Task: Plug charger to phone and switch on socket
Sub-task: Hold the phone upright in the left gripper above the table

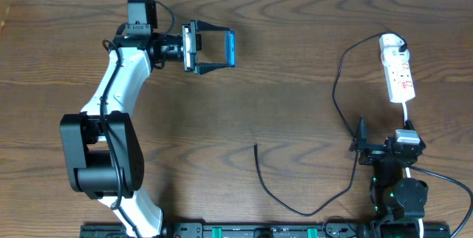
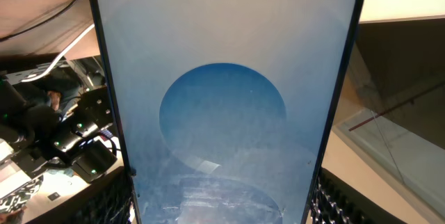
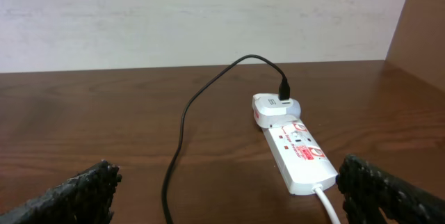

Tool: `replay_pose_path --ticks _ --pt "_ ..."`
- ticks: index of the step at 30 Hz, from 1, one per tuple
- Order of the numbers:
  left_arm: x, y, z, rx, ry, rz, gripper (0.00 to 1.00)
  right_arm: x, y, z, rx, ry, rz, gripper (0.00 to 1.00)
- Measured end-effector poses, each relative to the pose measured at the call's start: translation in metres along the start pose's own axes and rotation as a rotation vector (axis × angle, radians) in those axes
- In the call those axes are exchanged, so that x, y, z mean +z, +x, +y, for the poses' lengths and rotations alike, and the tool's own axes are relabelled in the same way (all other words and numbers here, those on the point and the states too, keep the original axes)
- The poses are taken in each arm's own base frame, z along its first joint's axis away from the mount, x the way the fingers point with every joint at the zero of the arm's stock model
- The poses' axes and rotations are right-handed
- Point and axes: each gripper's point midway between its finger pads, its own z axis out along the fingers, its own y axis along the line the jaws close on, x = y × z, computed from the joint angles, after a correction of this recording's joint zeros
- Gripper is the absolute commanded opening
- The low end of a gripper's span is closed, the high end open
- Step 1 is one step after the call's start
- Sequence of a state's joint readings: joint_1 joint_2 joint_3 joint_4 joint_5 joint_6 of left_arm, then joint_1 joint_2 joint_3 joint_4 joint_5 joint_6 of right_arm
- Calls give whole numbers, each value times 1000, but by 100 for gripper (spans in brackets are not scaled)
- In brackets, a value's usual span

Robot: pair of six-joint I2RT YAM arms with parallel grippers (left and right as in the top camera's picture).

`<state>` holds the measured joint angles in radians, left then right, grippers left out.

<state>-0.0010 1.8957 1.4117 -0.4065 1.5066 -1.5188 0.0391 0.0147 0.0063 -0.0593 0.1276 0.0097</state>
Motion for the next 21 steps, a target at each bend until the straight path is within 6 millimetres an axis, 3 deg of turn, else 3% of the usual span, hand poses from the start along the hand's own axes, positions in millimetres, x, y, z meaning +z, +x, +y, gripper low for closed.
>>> replay_pose_path --ticks 13,21 --pt "0 1 0 9 0 3 7 0 0 0 0 0 0 99" --pt "0 1 0 109 0 3 7 0 0 0 0 0 0 99"
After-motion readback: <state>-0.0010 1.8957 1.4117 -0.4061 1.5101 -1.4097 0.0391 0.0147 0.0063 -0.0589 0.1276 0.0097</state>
